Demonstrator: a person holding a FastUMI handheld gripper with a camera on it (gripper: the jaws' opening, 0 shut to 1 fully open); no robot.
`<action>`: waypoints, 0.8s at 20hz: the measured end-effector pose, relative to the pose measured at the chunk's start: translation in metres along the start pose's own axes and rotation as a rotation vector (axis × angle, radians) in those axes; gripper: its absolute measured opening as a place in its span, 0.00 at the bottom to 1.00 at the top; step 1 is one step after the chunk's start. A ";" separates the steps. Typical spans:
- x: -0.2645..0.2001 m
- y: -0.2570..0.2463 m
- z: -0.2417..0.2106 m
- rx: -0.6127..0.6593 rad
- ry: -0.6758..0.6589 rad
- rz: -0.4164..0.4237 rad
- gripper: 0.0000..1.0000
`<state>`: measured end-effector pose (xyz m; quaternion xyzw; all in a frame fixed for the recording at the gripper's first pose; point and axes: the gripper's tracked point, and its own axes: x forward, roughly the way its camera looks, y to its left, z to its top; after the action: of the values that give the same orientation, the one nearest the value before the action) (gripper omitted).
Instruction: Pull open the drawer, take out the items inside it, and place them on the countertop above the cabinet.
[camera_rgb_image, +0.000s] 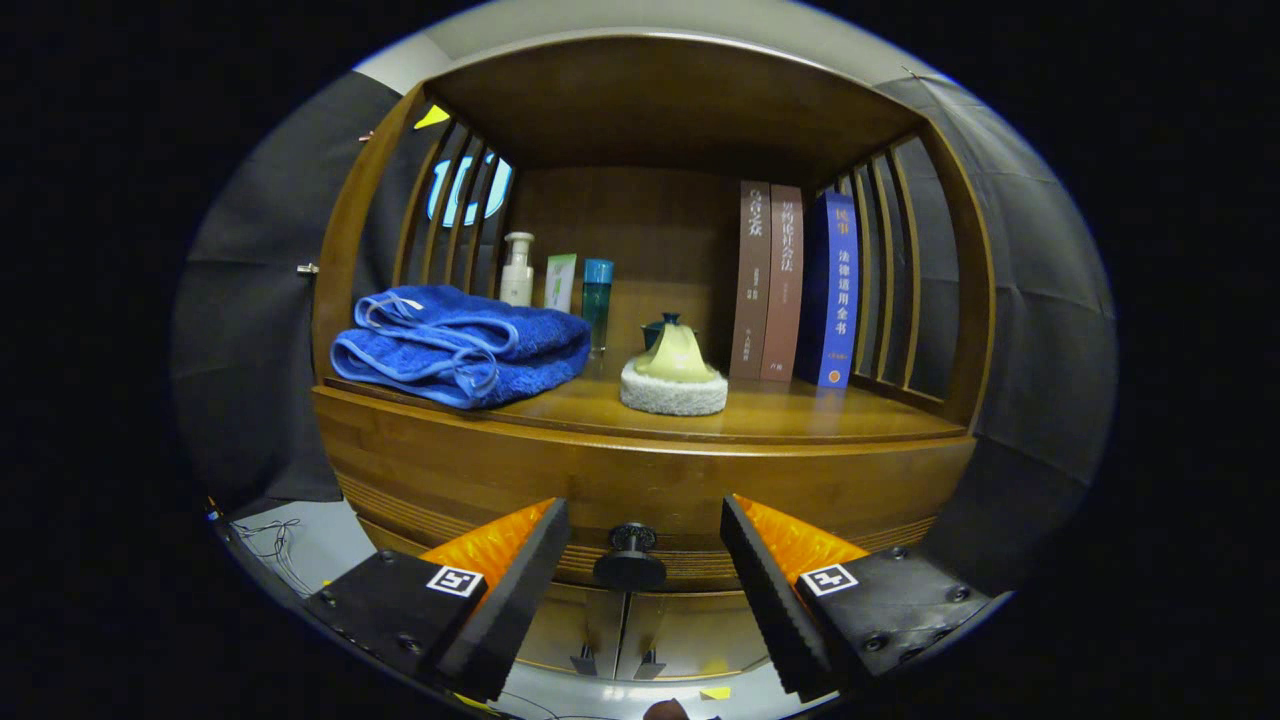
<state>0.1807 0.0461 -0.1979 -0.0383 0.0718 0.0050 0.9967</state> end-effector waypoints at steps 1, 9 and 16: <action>-0.010 0.000 0.007 -0.010 -0.007 -0.001 0.99; -0.097 0.009 0.085 -0.034 -0.088 0.028 0.99; -0.158 0.009 0.143 0.037 -0.102 0.069 0.99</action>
<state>0.0444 0.0650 -0.0346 -0.0169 0.0223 0.0398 0.9988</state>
